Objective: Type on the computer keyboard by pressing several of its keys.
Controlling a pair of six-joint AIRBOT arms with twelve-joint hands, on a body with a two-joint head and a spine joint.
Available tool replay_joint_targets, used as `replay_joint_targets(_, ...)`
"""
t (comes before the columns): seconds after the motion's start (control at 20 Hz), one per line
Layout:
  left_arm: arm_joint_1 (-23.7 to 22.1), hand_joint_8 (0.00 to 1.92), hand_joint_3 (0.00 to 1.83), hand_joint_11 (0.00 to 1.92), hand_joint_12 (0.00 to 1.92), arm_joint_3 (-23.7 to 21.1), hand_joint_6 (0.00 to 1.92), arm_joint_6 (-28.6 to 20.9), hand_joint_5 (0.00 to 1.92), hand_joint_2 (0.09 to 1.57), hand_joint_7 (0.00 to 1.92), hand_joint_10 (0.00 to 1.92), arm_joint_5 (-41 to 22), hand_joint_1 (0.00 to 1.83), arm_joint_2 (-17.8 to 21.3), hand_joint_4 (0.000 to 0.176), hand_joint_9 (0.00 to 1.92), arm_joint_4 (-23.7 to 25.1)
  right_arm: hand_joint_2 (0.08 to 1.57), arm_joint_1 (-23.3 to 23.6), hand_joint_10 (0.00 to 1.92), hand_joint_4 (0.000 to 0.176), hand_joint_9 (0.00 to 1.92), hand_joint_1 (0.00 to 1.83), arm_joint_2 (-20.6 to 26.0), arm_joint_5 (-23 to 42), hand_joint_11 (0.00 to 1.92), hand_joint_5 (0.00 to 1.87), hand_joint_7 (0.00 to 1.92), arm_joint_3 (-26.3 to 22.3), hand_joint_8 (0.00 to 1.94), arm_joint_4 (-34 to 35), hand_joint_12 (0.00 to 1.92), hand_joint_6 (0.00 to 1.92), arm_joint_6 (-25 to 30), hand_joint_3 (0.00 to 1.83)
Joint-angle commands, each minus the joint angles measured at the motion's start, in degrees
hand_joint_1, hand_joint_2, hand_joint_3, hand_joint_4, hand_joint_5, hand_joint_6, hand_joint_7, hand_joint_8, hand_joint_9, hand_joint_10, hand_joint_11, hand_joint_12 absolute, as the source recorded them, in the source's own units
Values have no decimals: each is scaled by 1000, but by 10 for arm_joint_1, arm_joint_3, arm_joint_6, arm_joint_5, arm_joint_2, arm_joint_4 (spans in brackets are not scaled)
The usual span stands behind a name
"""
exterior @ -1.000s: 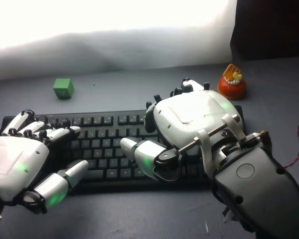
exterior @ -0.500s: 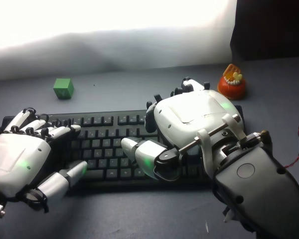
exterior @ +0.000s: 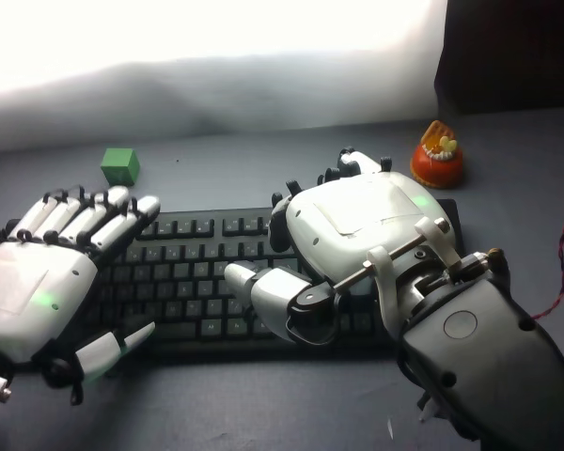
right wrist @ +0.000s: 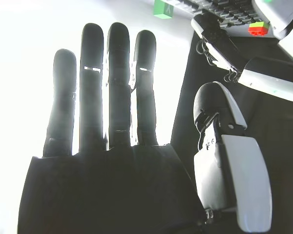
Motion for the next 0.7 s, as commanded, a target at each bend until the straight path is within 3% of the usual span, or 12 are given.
replay_joint_targets(0.0,0,6,0,0,1085,4,0,1,169,1016,130,511,49,1013,2,71,0,14,1258,4,757,0,513,118,1,25,75,666,814,-3,0,-55,1615,426,4,4)
replay_joint_targets(0.15,-1,5,1,0,1001,4,0,1,163,1039,143,514,49,952,3,72,0,14,1250,4,747,0,530,148,1,25,92,678,829,-3,5,-55,1594,420,4,0)
replay_joint_targets(0.2,-2,9,14,0,1029,3,6,1,177,1081,162,532,49,889,6,59,17,14,1249,4,742,0,528,152,2,25,84,679,827,-3,3,-55,1594,417,4,0)
replay_joint_targets(0.25,-4,32,31,0,1154,2,19,1,215,1153,244,575,48,700,9,34,101,14,1250,4,741,0,534,150,2,25,94,682,828,-3,4,-55,1598,415,3,0)
replay_joint_targets(0.4,-9,47,35,0,1349,-4,48,1,314,1311,372,596,43,245,20,16,205,14,1253,5,738,0,528,142,3,25,85,670,821,-3,0,-55,1598,408,2,2)
replay_joint_targets(0.55,-13,30,18,0,1331,-18,45,1,342,1366,409,573,39,15,41,20,208,14,1255,5,750,0,531,139,3,25,86,675,830,-3,4,-55,1615,417,2,2)
replay_joint_targets(0.65,-16,21,11,0,1336,-28,40,1,343,1368,405,567,37,9,56,21,212,14,1264,5,778,0,514,117,3,24,85,665,826,-3,2,-55,1628,432,2,2)
